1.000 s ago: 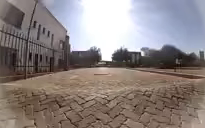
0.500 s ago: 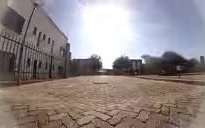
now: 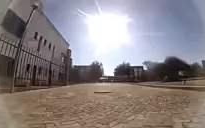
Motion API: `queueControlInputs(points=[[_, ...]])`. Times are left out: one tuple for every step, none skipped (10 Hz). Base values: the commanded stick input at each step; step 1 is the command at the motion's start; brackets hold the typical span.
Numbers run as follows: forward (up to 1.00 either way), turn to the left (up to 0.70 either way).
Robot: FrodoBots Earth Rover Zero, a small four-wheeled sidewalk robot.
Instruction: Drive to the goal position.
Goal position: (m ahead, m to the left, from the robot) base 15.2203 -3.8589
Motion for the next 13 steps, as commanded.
queueControlInputs(points=[[1.0, 0.0], [1.0, 0.0], [1.0, 0.0], [1.0, 0.0], [1.0, 0.0], [1.0, 0.0], [1.0, 0.0], [1.0, 0.0], [1.0, 0.0], [1.0, 0.0], [1.0, 0.0], [1.0, 0.0], [1.0, 0.0]])
